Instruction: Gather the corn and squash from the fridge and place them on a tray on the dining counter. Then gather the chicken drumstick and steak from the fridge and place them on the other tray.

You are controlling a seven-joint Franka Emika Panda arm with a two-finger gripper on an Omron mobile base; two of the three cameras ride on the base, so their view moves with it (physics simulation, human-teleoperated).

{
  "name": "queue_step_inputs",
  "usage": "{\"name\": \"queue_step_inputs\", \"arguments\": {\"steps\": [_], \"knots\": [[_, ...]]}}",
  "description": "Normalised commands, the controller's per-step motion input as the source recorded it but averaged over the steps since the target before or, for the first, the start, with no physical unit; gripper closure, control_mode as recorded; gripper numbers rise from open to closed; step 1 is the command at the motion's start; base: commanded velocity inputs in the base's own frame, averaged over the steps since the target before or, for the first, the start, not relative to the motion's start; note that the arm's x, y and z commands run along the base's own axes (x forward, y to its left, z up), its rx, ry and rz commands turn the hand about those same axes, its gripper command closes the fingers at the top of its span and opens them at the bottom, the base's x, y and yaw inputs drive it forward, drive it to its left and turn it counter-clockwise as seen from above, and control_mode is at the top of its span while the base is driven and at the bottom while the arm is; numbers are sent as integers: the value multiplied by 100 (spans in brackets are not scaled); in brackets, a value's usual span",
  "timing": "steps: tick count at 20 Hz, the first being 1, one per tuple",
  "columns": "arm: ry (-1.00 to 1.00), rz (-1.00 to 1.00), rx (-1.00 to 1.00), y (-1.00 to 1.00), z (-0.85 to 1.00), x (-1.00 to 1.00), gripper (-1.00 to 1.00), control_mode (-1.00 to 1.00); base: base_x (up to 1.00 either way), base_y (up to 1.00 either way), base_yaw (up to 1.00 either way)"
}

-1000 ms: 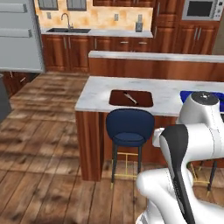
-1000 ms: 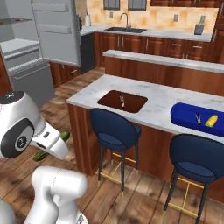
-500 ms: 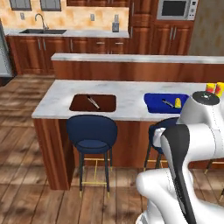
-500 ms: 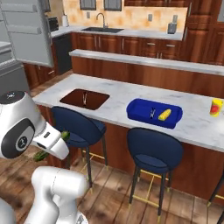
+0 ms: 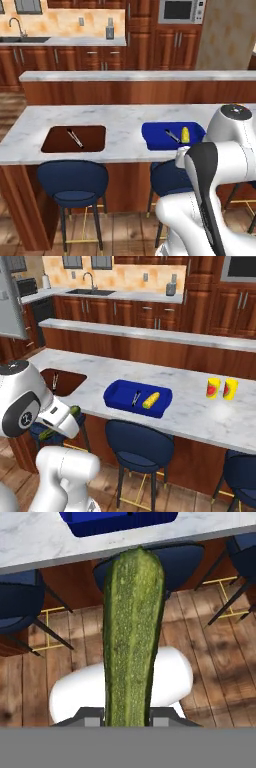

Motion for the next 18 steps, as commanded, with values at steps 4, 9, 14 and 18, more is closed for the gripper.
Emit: {"name": "queue_step_inputs", "arguments": {"steps": [4,9,14,18], "knots": [[0,0,0,0,0,0,100,100,85,-16,-22],[0,0,0,0,0,0,100,100,74,-19,-23],[0,-3,2,-8,0,20,100,-100,71,-24,-14],[5,-7,9,-37,-2,100,100,-100,0,0,0]]}}
